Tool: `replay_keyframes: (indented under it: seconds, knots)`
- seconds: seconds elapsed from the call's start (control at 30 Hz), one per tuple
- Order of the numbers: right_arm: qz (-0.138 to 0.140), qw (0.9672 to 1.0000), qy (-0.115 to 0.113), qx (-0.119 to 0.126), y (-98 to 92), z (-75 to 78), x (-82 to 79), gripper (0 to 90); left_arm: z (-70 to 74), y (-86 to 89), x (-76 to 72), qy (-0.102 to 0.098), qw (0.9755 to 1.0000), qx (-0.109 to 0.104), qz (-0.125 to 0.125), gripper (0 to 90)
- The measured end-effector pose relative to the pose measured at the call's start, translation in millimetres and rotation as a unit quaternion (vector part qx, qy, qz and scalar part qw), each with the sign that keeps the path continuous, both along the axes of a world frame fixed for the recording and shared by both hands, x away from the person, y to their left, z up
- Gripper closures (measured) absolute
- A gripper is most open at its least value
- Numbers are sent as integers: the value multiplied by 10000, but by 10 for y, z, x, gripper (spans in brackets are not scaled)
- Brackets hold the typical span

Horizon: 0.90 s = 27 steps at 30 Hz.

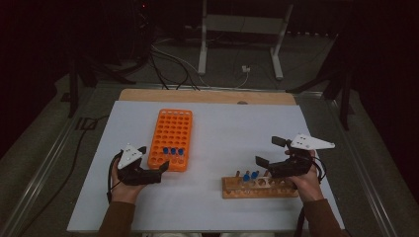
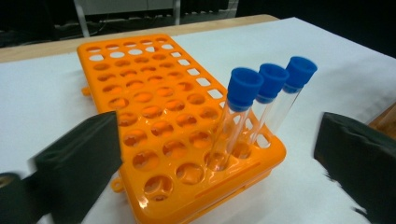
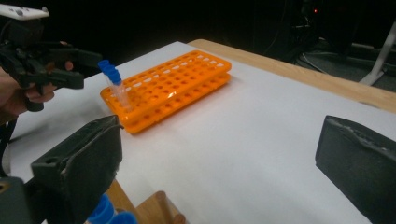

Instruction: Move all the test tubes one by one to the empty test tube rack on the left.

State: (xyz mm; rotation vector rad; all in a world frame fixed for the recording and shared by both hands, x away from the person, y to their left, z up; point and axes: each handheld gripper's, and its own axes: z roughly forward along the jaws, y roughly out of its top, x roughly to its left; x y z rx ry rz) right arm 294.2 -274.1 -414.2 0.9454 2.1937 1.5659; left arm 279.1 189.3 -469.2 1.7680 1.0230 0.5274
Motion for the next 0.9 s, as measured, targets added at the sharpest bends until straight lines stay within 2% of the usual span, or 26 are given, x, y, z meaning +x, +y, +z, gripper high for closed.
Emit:
replay_keyframes:
  seconds: [0.17, 0.3, 0.37, 0.43, 0.63, 0.73, 0.9]
  knots:
    - [81, 9999, 89, -24, 4, -58, -38, 7, 21, 0, -9, -41, 10000, -62, -13, 5]
    - [212, 9996, 186, -73, 16, -84, -67, 8, 21, -9, -14, -45, 10000, -29, -5, 5]
    - [286, 9993, 213, -79, 15, -93, -93, 49, 26, -12, -17, -61, 10000, 10, 4, 5]
    - [364, 9990, 244, -109, 13, -105, -118, 54, 30, -20, -21, -82, 9999, 77, 34, 5]
    - [519, 9977, 329, -280, 12, -154, -205, 73, 27, -24, -23, -68, 9999, 75, 64, 5]
    - [538, 9974, 311, -356, 7, -187, -255, 160, 25, -32, -23, -68, 9999, 134, 60, 5]
    - [737, 9957, 356, -444, 19, -279, -316, 331, 14, -63, -20, -54, 9998, 215, 23, 5]
